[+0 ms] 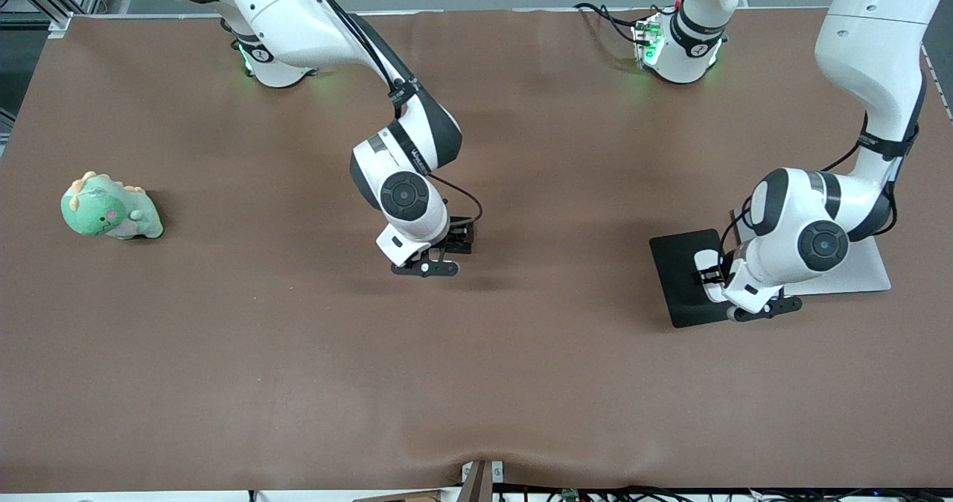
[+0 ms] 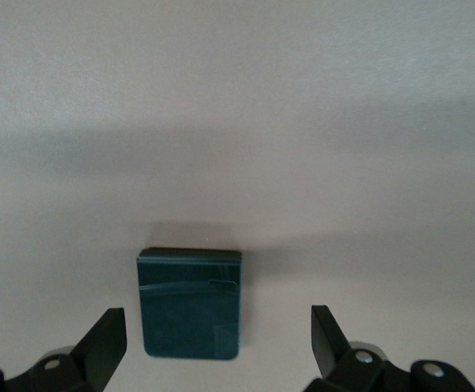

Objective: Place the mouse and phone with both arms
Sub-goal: 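Carry the mouse onto the mouse pad while the right gripper reaches the phone, then release the mouse on the pad while the right gripper grasps the phone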

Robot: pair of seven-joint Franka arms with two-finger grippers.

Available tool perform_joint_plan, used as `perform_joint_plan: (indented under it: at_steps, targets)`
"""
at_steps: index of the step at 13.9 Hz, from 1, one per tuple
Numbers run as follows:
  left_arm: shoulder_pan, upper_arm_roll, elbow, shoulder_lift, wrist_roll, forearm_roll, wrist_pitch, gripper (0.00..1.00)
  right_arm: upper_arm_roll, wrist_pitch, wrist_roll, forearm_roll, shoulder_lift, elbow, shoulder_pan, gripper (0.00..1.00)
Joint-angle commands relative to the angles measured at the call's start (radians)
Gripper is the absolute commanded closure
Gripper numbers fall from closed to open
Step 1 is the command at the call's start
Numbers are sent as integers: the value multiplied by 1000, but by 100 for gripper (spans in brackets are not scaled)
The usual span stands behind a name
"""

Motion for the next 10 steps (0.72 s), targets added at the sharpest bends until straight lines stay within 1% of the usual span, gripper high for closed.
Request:
perform_joint_plan:
  at_steps: [1,2,4,6,10]
  targets:
    - [9,-8,-27,5,4,23,44,84,-8,31,25,33,37,17,26,0]
    - [9,-8,-27,16,6,23,56,82,-8,38,33,33,46,17,34,0]
    - [6,-8,-28,26,12,23,65,81,-10,63,48,33,65,17,41,0]
    - [6,-8,-27,33,29,23,78,75,-10,77,59,32,82,17,58,0]
    - [3,-8,-19,49,56,23,96,57,-10,77,77,32,85,-3,80,0]
